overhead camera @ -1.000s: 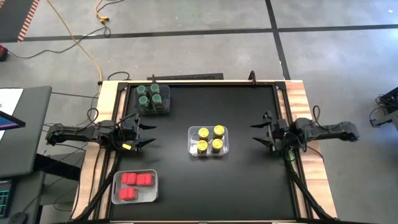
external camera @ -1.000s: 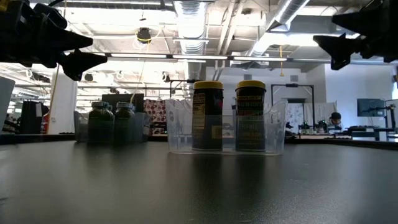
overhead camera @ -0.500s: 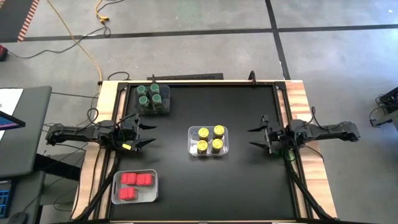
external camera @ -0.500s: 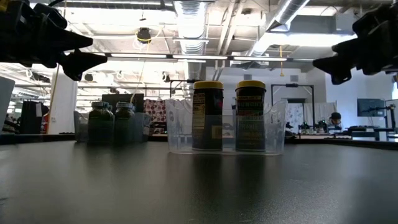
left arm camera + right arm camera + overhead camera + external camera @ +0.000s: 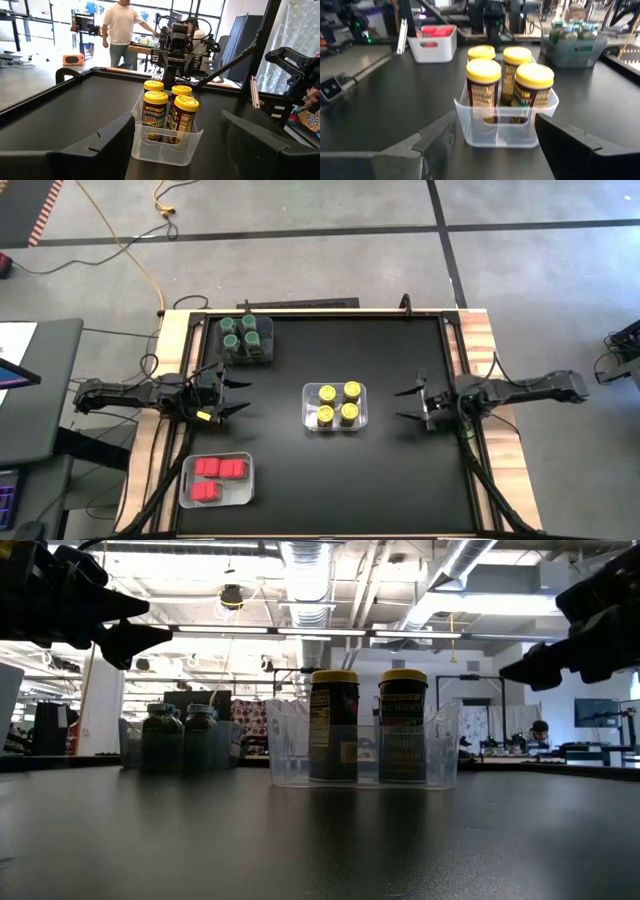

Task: Sort spices by type
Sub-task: Return to Home Position

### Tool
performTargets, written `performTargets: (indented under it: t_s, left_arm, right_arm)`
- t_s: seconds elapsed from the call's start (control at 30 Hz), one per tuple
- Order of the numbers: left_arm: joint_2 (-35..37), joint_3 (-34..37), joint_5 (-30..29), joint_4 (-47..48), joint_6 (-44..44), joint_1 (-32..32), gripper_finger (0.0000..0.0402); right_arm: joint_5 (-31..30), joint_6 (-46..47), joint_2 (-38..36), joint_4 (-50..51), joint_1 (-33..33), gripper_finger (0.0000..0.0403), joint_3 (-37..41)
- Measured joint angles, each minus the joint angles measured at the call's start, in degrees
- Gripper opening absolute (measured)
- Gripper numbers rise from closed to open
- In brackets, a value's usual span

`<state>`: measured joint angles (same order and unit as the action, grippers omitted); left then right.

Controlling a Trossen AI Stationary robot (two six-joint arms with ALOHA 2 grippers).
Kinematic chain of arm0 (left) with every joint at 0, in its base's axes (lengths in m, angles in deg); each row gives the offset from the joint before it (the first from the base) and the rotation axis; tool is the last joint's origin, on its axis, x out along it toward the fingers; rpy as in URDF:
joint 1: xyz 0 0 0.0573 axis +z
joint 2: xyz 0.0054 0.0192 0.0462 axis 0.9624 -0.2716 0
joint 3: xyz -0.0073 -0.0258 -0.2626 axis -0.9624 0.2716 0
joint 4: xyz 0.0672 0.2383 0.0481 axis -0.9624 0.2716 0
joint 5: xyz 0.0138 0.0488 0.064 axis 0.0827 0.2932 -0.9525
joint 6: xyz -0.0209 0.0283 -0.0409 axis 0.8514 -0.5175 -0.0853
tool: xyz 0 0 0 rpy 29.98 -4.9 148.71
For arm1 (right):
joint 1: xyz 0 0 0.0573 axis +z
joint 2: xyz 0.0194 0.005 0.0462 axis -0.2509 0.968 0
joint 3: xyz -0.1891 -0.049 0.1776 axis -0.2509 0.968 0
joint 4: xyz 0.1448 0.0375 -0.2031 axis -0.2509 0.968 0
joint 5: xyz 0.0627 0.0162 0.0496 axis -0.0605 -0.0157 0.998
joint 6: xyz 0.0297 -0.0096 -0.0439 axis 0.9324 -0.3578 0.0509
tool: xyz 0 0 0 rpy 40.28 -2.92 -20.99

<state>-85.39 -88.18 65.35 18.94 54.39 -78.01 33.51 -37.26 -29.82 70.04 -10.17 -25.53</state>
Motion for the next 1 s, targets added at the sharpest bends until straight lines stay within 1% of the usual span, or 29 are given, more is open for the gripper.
performTargets:
  t_s: [0.1, 0.33, 1.0]
  left_arm:
    - [0.0, 0.0, 0.0, 0.0, 0.0, 0.0, 0.0277]
    - [0.0, 0.0, 0.0, 0.0, 0.0, 0.0, 0.0277]
    - [0.0, 0.0, 0.0, 0.0, 0.0, 0.0, 0.0277]
  right_arm:
    - [0.0, 1.0, 1.6, 0.0, 0.0, 0.0297, 0.0]
    - [0.0, 6.9, 3.3, 0.1, 0.0, 0.0297, 0.0]
    - [0.0, 7.2, 3.3, 0.1, 0.0, 0.0297, 0.0]
